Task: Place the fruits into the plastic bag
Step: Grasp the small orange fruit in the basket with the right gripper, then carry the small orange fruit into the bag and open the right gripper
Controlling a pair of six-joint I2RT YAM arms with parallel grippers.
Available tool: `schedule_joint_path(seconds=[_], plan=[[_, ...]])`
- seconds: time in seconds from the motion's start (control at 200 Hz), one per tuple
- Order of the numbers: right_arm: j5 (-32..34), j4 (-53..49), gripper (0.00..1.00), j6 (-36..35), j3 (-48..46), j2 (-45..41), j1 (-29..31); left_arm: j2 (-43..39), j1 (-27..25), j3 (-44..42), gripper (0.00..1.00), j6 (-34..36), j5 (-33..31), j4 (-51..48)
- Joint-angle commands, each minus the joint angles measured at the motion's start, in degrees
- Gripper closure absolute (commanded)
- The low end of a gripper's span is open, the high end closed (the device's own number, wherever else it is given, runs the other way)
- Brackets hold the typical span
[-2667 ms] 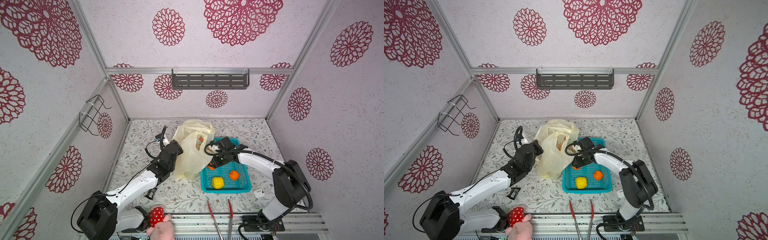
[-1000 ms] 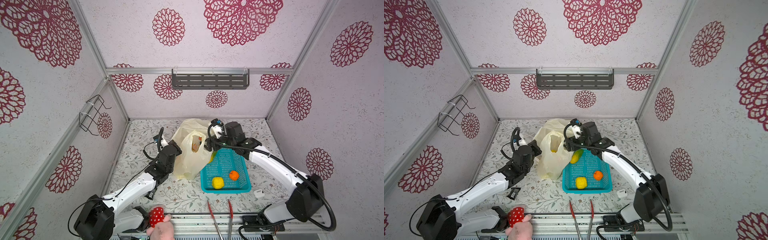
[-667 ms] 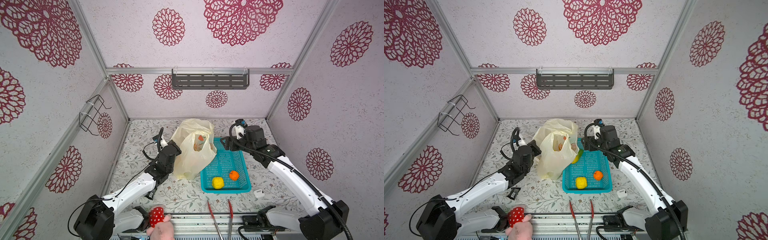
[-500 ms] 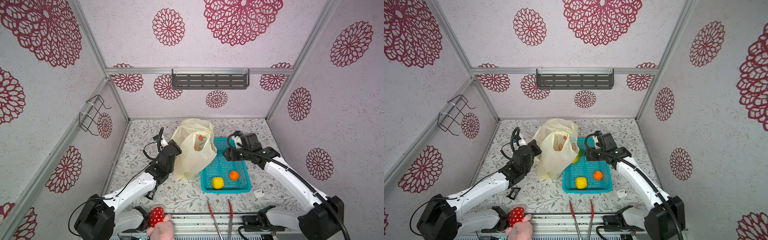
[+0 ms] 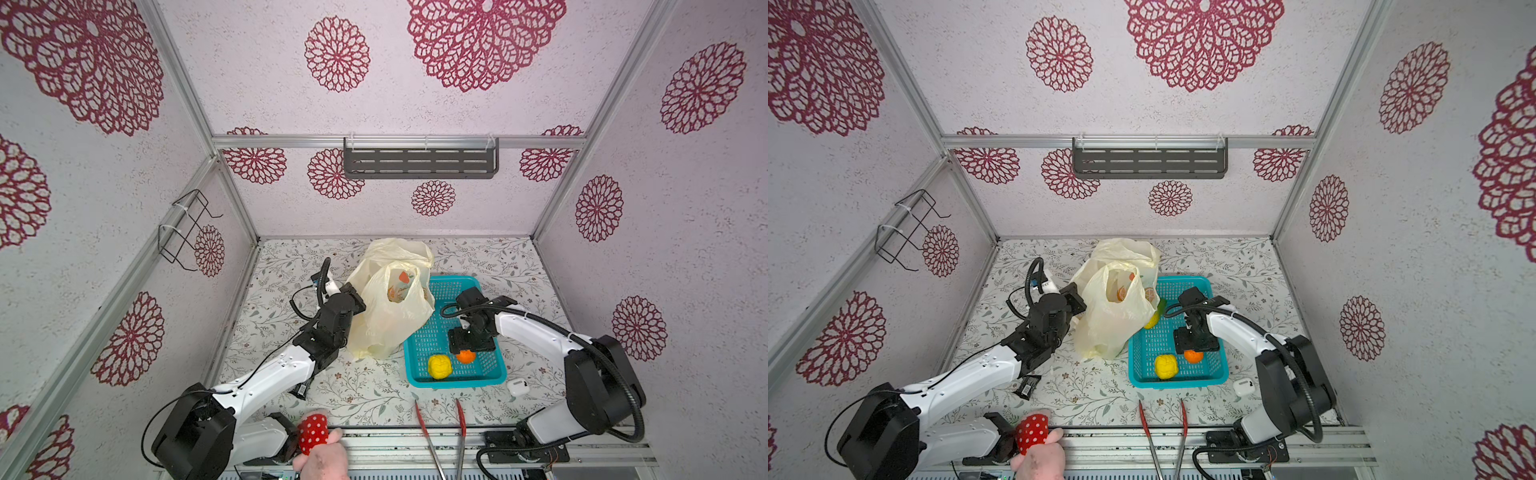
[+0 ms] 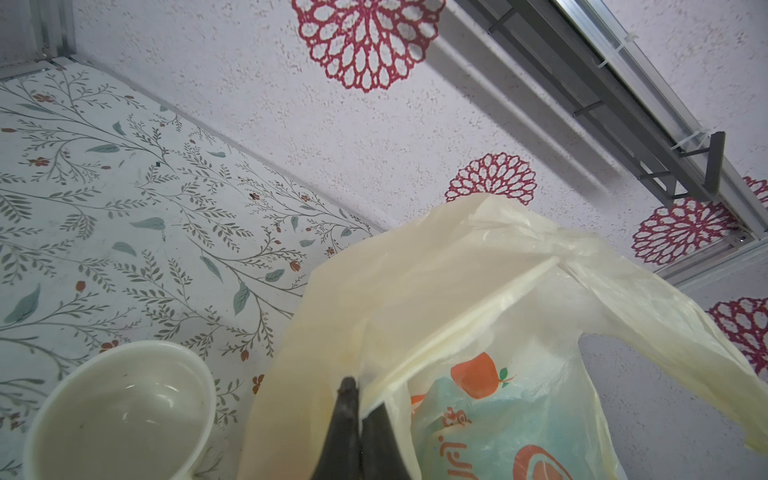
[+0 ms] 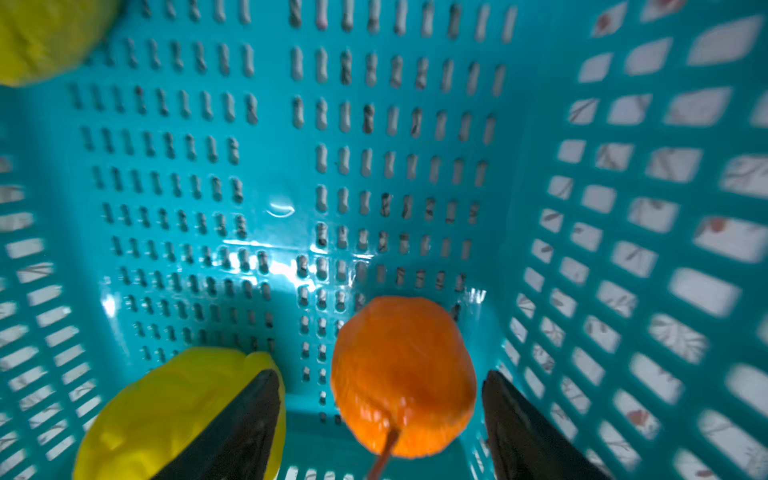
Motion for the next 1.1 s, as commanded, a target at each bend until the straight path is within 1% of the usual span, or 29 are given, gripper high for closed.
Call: schedule_joint_path(seconds=[0.0,0.03,0.12,0.24,0.3,0.36,0.455,0.595,0.686,0.781,0.836,0.886,0.976,1.096], plan=[[0.7,-0.6,0.26,1.8,-0.7,1.6,1.1,-2.8,0.3,-0.8,1.00,0.6,0.5,-0.7],[0.6,0.0,0.28,2.0,-0.9,1.8,1.3,-3.2,0.3,-0.8,1.00,0.7,0.5,-1.3],[0.8,1.8,0.38,2.5,-1.3,2.2,1.7,-4.1,0.4,-0.7,1.00,1.1,0.9,-2.4],[0.5,2.6,0.58,2.9,-0.6,2.4,1.7,-4.7,0.5,-0.5,1.00,1.7,1.2,-3.3],[1.3,2.4,0.62,3.1,0.5,1.6,1.7,-4.9,0.5,-0.4,1.00,1.7,1.4,-3.6],[2.7,2.3,0.63,2.9,2.7,-0.1,1.7,-5.0,0.5,-0.4,1.00,1.8,1.7,-3.6],[5.3,2.5,0.64,2.7,9.4,-2.6,1.5,-5.0,0.5,-0.3,1.00,1.3,1.7,-3.8],[5.1,9.1,0.64,2.7,19.1,-5.1,1.5,-5.0,0.5,0.4,1.00,0.2,1.7,-4.5],[1.5,15.6,0.64,2.3,23.3,-4.4,1.6,-5.1,0.5,1.1,1.00,0.2,1.5,-6.2],[-5.8,20.6,0.63,1.6,27.0,-1.8,2.1,-5.7,0.5,1.8,1.00,0.0,1.5,-8.3],[-10.4,22.0,0.63,0.8,28.8,0.2,3.1,-6.0,0.5,1.8,1.00,0.1,1.8,-8.7],[-12.9,22.0,0.63,0.3,30.2,2.1,4.6,-6.4,0.5,2.1,1.00,0.3,2.0,-9.5],[-17.3,22.4,0.63,0.2,31.0,4.4,7.5,-6.9,0.5,2.6,1.00,0.4,2.4,-10.8],[-22.6,26.5,0.61,1.3,29.2,5.6,10.6,-7.6,0.5,2.6,1.00,0.6,2.4,-11.4]])
